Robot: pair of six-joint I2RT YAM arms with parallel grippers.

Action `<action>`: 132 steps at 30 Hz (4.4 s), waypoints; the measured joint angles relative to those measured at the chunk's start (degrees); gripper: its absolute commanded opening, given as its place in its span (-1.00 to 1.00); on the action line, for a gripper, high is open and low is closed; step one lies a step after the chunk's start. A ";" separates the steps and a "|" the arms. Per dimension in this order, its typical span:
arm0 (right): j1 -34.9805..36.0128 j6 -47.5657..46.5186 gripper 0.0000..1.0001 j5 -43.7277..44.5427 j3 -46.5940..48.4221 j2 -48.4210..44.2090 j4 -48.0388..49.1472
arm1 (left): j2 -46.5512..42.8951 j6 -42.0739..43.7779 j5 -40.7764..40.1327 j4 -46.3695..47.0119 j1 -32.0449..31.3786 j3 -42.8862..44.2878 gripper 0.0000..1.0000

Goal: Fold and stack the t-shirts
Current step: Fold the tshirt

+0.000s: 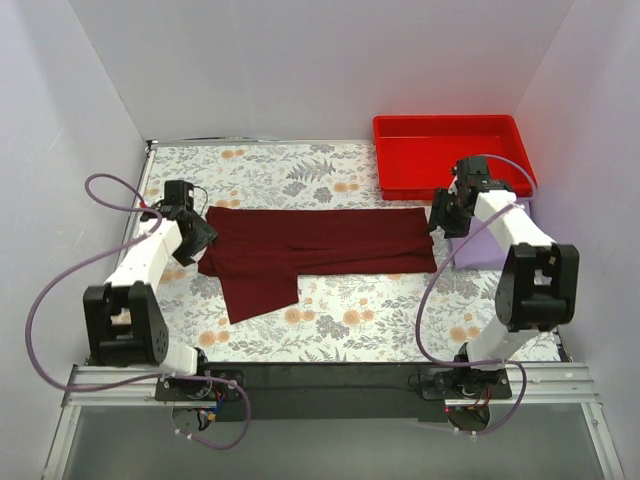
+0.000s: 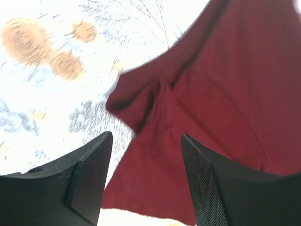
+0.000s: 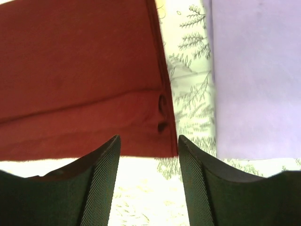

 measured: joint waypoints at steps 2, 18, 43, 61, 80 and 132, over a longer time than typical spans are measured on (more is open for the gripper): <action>0.37 0.04 0.21 -0.07 -2.80 -4.90 0.52 | -5.64 -0.68 -0.90 0.07 -1.57 -2.47 0.18; 2.29 0.07 0.52 -7.13 -21.44 -23.65 2.49 | -16.15 -18.23 -4.39 -5.92 -29.88 -20.94 0.10; 2.34 -0.74 0.49 -12.57 -25.09 -24.44 5.05 | -5.66 -22.05 -9.46 -6.54 -34.10 -15.65 -1.00; 2.45 -1.84 0.46 -16.63 -25.16 -24.44 5.07 | 24.02 -4.42 -14.21 -2.16 -23.02 28.87 -1.00; 2.56 -1.84 0.21 -17.25 -25.00 -21.55 7.13 | 34.32 0.33 -14.53 7.08 -19.87 35.12 -0.99; -5.95 13.35 0.25 -16.72 -36.68 -23.47 35.01 | -8.83 -5.07 2.49 15.10 3.48 -18.99 0.36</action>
